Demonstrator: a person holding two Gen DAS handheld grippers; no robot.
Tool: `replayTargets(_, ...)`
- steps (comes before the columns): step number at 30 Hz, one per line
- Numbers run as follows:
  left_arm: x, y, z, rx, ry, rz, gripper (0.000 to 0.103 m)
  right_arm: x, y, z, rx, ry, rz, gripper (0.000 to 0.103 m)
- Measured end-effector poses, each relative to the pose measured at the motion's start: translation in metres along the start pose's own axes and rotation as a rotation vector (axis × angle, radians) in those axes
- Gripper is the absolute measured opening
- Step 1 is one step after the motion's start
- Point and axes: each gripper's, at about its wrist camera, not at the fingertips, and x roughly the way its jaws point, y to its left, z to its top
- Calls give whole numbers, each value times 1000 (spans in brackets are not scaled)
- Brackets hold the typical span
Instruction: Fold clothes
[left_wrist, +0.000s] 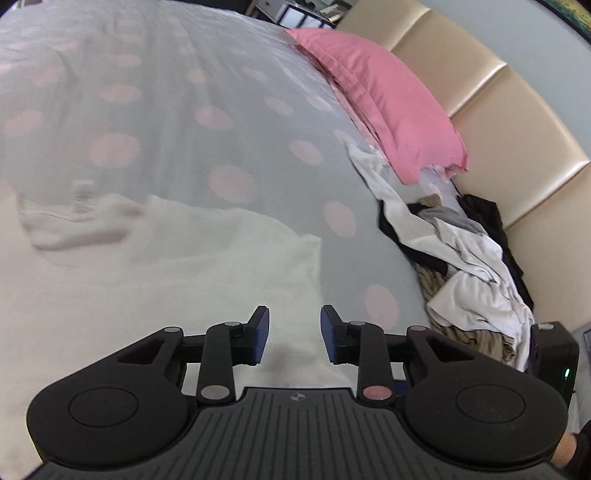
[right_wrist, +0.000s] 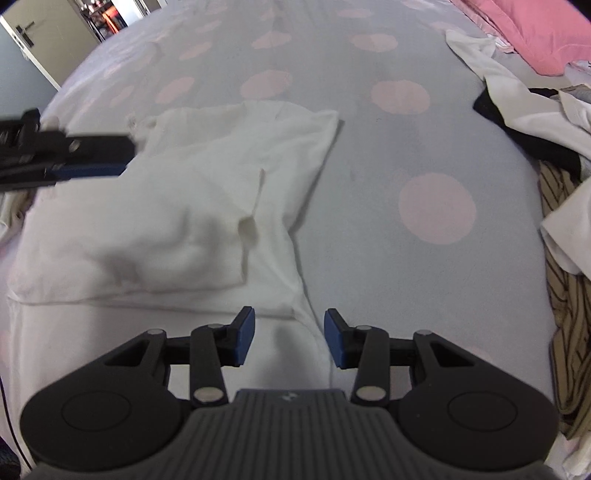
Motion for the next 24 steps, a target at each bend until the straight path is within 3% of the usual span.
replayTargets(5, -57, 55, -4, -33, -61, 141, 29, 14, 8, 30, 13, -40, 41, 41)
replayTargets(11, -119, 131, -27, -151, -101, 303, 29, 31, 18, 66, 29, -89, 90, 34)
replayTargets(15, -155, 177, -50, -240, -121, 390, 29, 56, 24, 80, 11, -74, 38, 34)
replayTargets(18, -175, 204, -72, -290, -116, 440, 29, 67, 27, 85, -3, -73, 27, 22)
replayTargets(20, -183, 215, -87, -312, -118, 471, 29, 68, 33, 85, -29, -85, 2, 7)
replayTargets(24, -192, 235, -114, -337, -103, 501, 29, 52, 44, 81, -82, -127, -50, 4)
